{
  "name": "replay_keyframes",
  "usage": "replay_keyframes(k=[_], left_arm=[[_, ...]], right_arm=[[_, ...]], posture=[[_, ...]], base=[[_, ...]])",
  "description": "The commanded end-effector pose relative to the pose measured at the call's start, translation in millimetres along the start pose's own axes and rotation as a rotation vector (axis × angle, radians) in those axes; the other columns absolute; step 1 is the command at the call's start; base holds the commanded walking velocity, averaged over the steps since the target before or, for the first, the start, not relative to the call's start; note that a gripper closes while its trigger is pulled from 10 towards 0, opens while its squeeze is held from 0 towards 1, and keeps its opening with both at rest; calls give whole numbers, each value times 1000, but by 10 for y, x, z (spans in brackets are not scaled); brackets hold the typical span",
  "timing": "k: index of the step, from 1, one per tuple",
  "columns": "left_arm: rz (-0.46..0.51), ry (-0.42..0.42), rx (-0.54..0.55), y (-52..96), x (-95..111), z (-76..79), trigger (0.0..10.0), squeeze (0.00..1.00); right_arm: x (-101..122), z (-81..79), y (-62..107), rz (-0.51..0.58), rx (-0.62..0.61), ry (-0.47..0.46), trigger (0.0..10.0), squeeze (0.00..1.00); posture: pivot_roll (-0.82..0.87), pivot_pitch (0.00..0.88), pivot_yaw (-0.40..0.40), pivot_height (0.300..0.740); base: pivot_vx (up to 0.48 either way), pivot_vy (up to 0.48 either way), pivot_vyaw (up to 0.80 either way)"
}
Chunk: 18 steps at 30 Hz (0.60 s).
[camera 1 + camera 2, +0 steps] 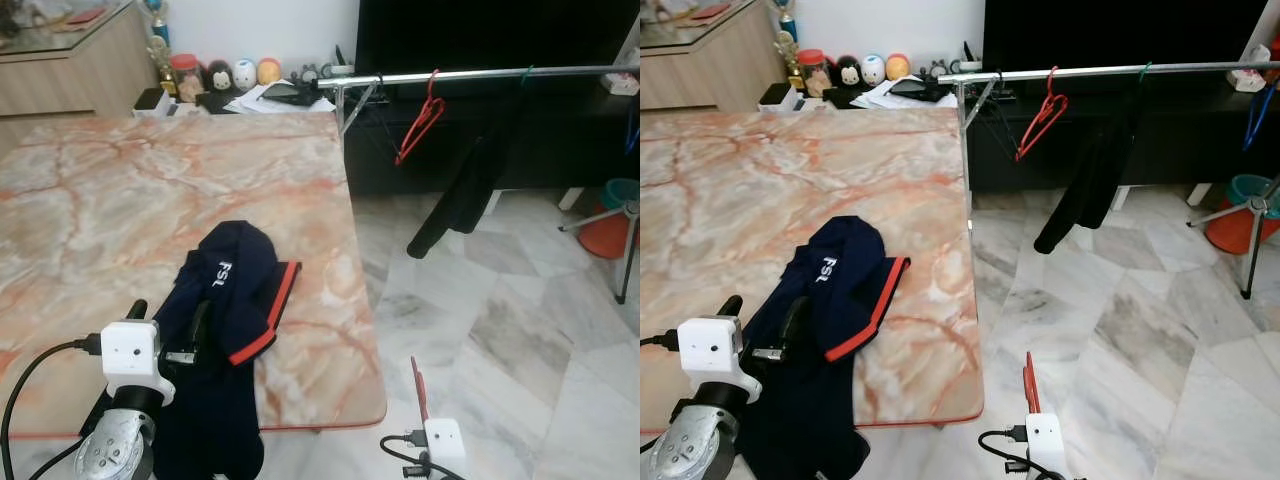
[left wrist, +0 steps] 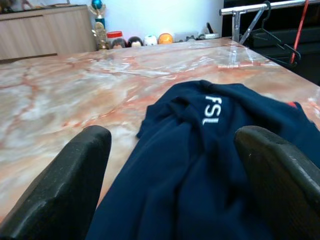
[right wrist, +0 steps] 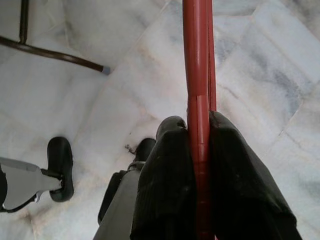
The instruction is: Hang hanger
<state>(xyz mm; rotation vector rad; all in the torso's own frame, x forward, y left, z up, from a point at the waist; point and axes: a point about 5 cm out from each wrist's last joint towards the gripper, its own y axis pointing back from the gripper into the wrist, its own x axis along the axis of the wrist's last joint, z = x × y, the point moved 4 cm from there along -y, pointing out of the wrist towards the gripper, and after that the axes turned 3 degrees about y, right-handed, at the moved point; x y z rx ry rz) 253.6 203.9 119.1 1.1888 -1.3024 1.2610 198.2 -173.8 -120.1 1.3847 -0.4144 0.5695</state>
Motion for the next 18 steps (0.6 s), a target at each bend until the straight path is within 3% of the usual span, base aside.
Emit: replay_keyframes(k=[1, 18], left_arm=[[-7, -20, -18, 14, -13, 2, 10000, 0], [-2, -32, -36, -7, -8, 15, 10000, 0]], right_arm=[[-38, -3, 9, -7, -4, -19, 10000, 0], [-35, -32, 13, 0, -3, -21, 10000, 0]], posture=[[46, 0, 35, 740], [46, 0, 37, 740]], base=[[-337, 0, 0], [-329, 0, 0]])
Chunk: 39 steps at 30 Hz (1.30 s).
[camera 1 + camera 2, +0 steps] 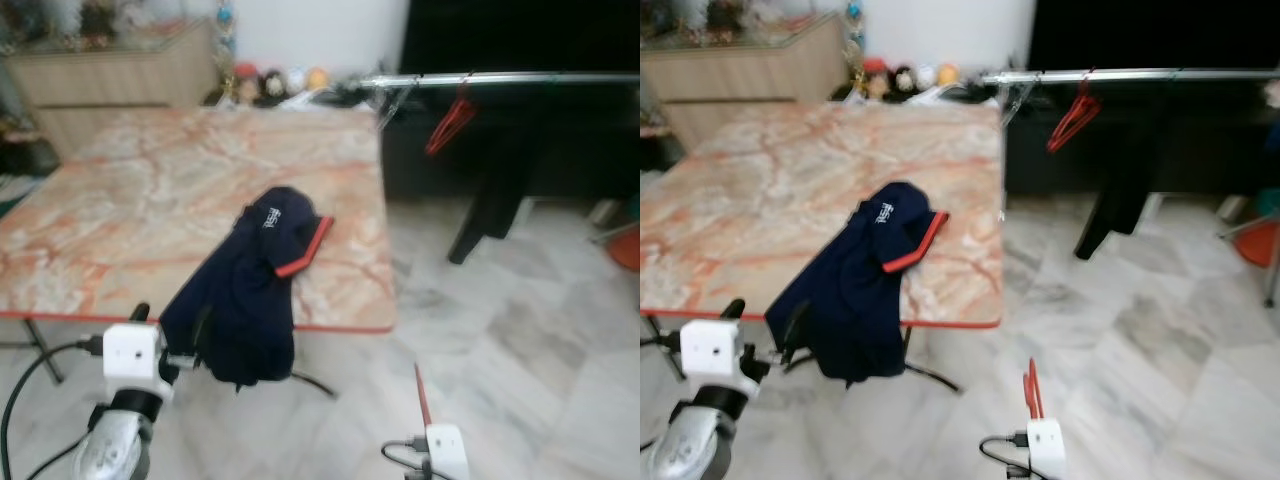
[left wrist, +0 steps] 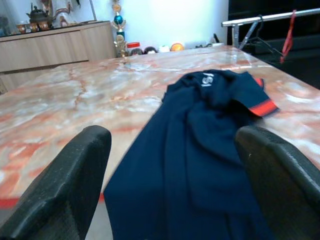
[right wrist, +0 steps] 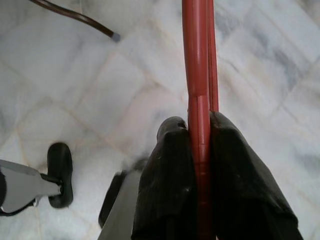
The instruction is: Hang hanger
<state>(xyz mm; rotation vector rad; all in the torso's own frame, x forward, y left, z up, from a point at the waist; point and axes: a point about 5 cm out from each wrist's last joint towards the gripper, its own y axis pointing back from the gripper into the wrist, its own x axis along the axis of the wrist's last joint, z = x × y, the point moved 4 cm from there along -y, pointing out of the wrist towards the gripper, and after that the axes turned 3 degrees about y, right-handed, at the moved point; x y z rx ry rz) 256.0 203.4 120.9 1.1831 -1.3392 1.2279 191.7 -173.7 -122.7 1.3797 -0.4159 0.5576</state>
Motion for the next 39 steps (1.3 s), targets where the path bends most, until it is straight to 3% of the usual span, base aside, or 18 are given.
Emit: replay_keyframes(k=[1, 10, 15, 17, 20, 25, 27, 30, 34, 36, 39], left_arm=[[-7, -7, -4, 19, -25, 12, 10000, 0], [-43, -12, -4, 30, -92, -5, 10000, 0], [-203, -47, 26, 71, -455, -148, 10000, 0], [-311, -19, 72, 127, -730, -302, 10000, 0], [-383, -13, 70, 158, -930, -356, 10000, 0], [-468, -16, 20, 139, -1204, -298, 10000, 0], [-545, -1, 14, 122, -1431, -245, 10000, 0], [-580, 3, 5, 125, -1533, -203, 10000, 0], [-693, -2, -1, 211, -1769, -129, 10000, 0], [-762, 50, 43, 308, -1911, -122, 10000, 0], [-817, 6, -6, 387, -2002, -51, 10000, 0]], right_arm=[[34, -22, -6, 8, 5, -15, 10000, 0], [59, -13, -9, 17, 2, -15, 10000, 0], [89, -13, -12, 27, 0, -18, 10000, 0], [103, -8, -15, 30, -1, -18, 10000, 0], [128, -8, -19, 35, -2, -17, 10000, 0], [193, -30, -27, 49, -3, -15, 10000, 0], [253, -74, -31, 64, -2, -14, 10000, 0], [285, -93, -31, 73, -1, -14, 10000, 0], [306, -101, -31, 75, 0, -10, 10000, 0], [315, -112, -26, 80, -1, -12, 10000, 0], [318, -131, -22, 80, 3, -13, 10000, 0]], posture=[[46, 0, 37, 740], [46, 0, 39, 740], [46, 0, 40, 740], [49, 0, 36, 740], [52, 0, 35, 740], [49, 4, 34, 740], [47, 7, 33, 740], [40, 13, 32, 740], [20, 18, 39, 740], [15, 21, 41, 740], [17, 32, 36, 740]], base=[[-322, 0, 0], [-268, 0, 0], [0, 0, 0], [0, 0, 0], [0, 0, 0], [0, 0, 0], [0, 0, 0], [0, 0, 0], [0, 0, 0], [0, 0, 0], [0, 0, 0]])
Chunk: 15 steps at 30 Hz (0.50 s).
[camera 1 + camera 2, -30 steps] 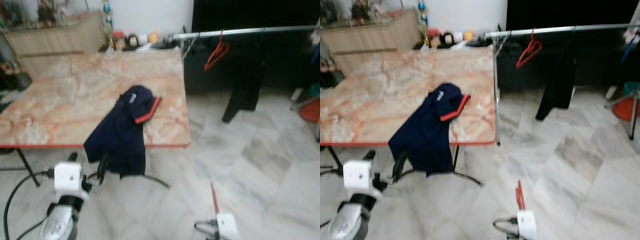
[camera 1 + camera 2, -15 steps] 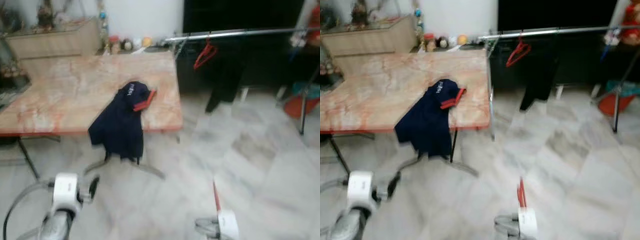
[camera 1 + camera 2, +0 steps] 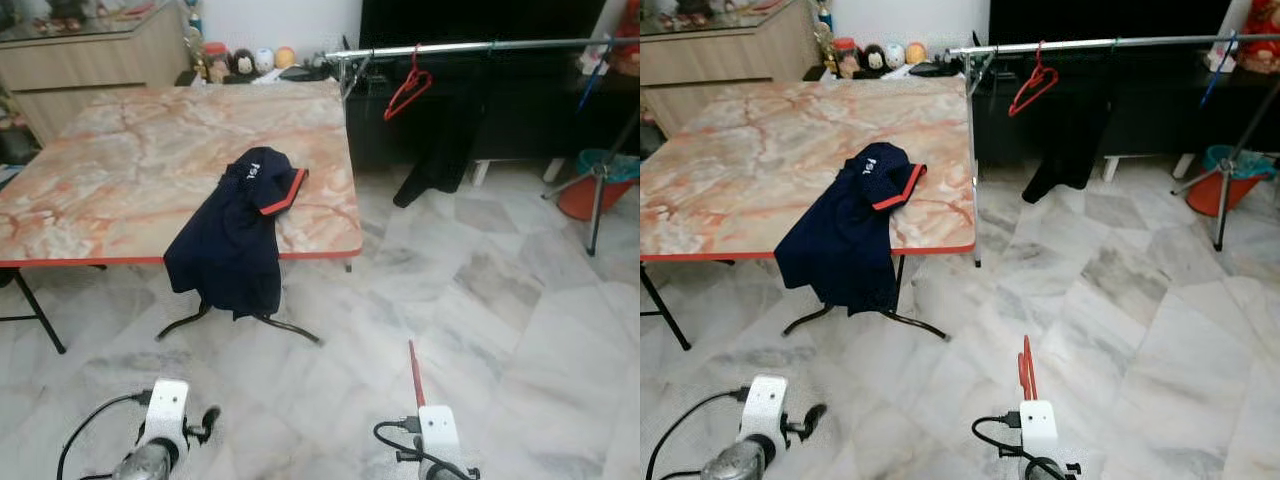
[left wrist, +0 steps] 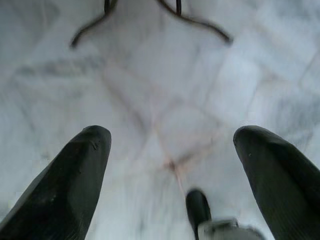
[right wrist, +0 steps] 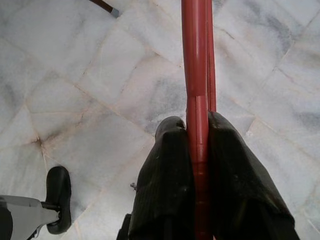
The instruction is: Hang hanger
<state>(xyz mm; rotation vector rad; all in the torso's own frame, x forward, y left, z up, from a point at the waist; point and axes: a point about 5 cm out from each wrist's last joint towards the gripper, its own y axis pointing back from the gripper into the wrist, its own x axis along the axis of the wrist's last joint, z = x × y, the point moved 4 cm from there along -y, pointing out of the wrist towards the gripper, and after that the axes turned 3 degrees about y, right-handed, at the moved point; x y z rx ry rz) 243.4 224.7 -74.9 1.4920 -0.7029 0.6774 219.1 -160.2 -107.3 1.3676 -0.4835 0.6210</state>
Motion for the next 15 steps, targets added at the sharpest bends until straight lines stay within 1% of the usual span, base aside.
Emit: replay_keyframes(k=[1, 2, 4, 8, 12, 14, 15], left_arm=[[-30, -34, -12, 8, -90, 35, 10000, 0], [-57, -66, -14, 11, -154, 52, 10000, 0], [-70, -75, -3, 11, -180, 47, 10000, 0], [-72, -71, -4, 1, -179, 55, 10000, 0], [-85, -73, -19, -1, -226, 121, 10000, 0], [-82, -74, -11, 1, -233, 121, 10000, 0], [-79, -66, 9, 4, -234, 95, 10000, 0]], right_arm=[[-8, -33, 7, -5, 5, -5, 10000, 0], [-8, -46, 9, -6, 9, -6, 10000, 0], [-8, -54, 10, -6, 15, -7, 10000, 0], [-5, -55, 13, -5, 15, -13, 10000, 0], [-23, -72, 18, -16, 29, -4, 10000, 0], [-33, -69, 21, -19, 28, -4, 10000, 0], [-41, -65, 22, -22, 27, -4, 10000, 0]], posture=[[17, 32, 36, 740], [15, 32, 36, 740], [15, 32, 36, 740], [11, 34, 40, 740], [12, 23, 40, 740], [13, 18, 38, 740], [14, 16, 35, 740]], base=[[0, 0, 0], [0, 0, 0], [0, -277, 0], [0, -381, 0], [0, -376, 0], [0, -375, 0], [0, -379, 0]])
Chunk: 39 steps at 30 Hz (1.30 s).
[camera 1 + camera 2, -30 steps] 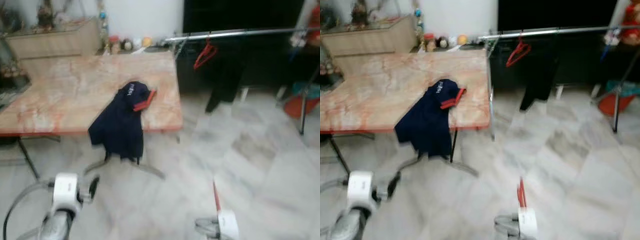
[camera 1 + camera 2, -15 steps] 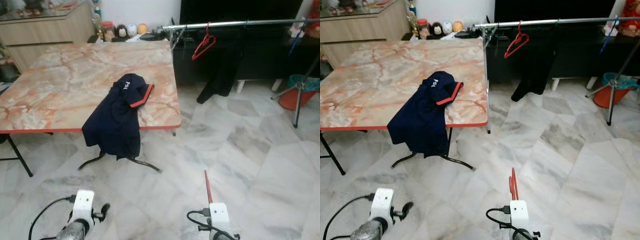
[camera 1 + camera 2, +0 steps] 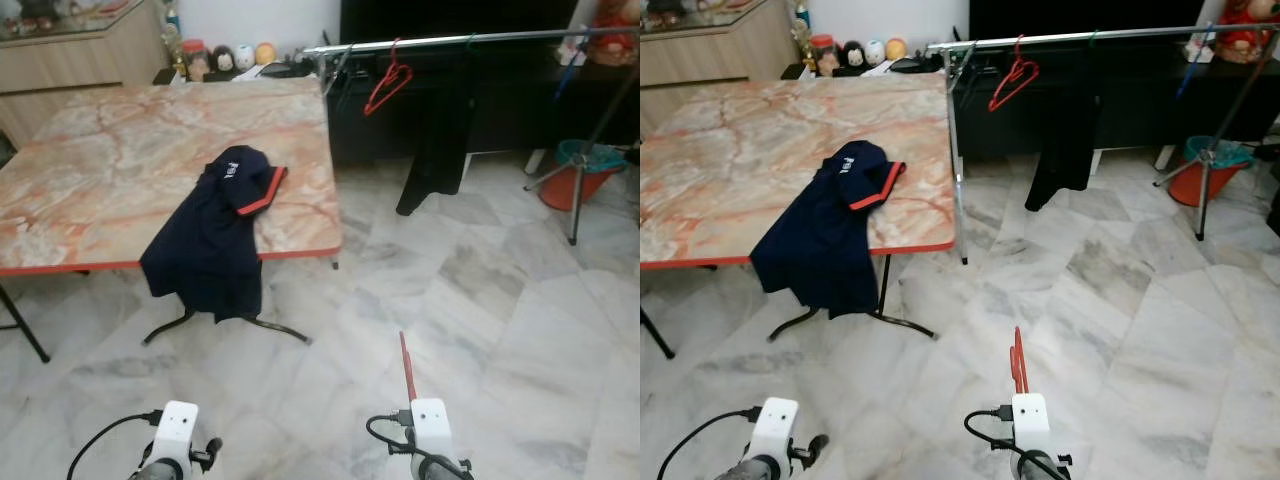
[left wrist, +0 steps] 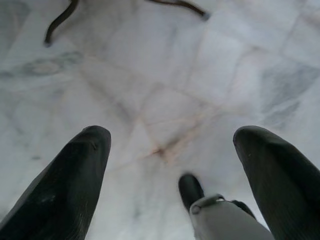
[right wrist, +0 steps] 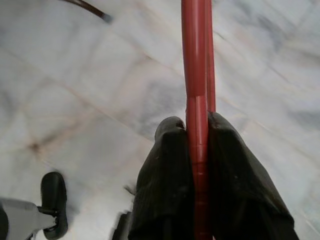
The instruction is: Hang hanger
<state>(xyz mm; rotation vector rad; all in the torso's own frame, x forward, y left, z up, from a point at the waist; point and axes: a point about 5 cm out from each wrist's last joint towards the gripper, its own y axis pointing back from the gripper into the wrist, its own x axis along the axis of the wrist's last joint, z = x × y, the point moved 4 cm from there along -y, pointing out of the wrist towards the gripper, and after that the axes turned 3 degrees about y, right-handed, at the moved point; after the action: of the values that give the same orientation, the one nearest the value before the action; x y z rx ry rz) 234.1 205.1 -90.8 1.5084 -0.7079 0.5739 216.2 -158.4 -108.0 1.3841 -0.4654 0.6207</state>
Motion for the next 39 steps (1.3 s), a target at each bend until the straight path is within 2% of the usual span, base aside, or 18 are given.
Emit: replay_keyframes(k=[1, 3, 7, 12, 28, 39], left_arm=[[-16, 5, 51, 30, -69, -122, 10000, 0], [-22, 35, 81, 41, -83, -193, 10000, 0], [-45, 32, 94, 60, -123, -275, 10000, 0], [-54, 37, 103, 69, -152, -290, 10000, 0], [-41, 21, 78, 36, -92, -220, 10000, 0], [-40, 44, 63, 23, -79, -179, 10000, 0]], right_arm=[[-22, -44, 7, -13, 9, -9, 10000, 0], [-26, -39, 7, -14, 9, -11, 10000, 0], [-15, -35, 7, -11, 9, -4, 10000, 0], [11, -43, 7, -5, 15, 12, 10000, 0], [-45, -25, -7, -37, 18, 11, 10000, 0], [-152, 26, -10, -80, 25, 16, 10000, 0]], posture=[[14, 16, 35, 740], [15, 16, 31, 740], [11, 5, 34, 740], [5, 1, 33, 740], [0, 0, 30, 740], [-2, 0, 30, 740]], base=[[0, -379, 0], [0, -375, 0], [0, -376, 0], [0, -373, 0], [0, -360, 0], [0, 0, 0]])
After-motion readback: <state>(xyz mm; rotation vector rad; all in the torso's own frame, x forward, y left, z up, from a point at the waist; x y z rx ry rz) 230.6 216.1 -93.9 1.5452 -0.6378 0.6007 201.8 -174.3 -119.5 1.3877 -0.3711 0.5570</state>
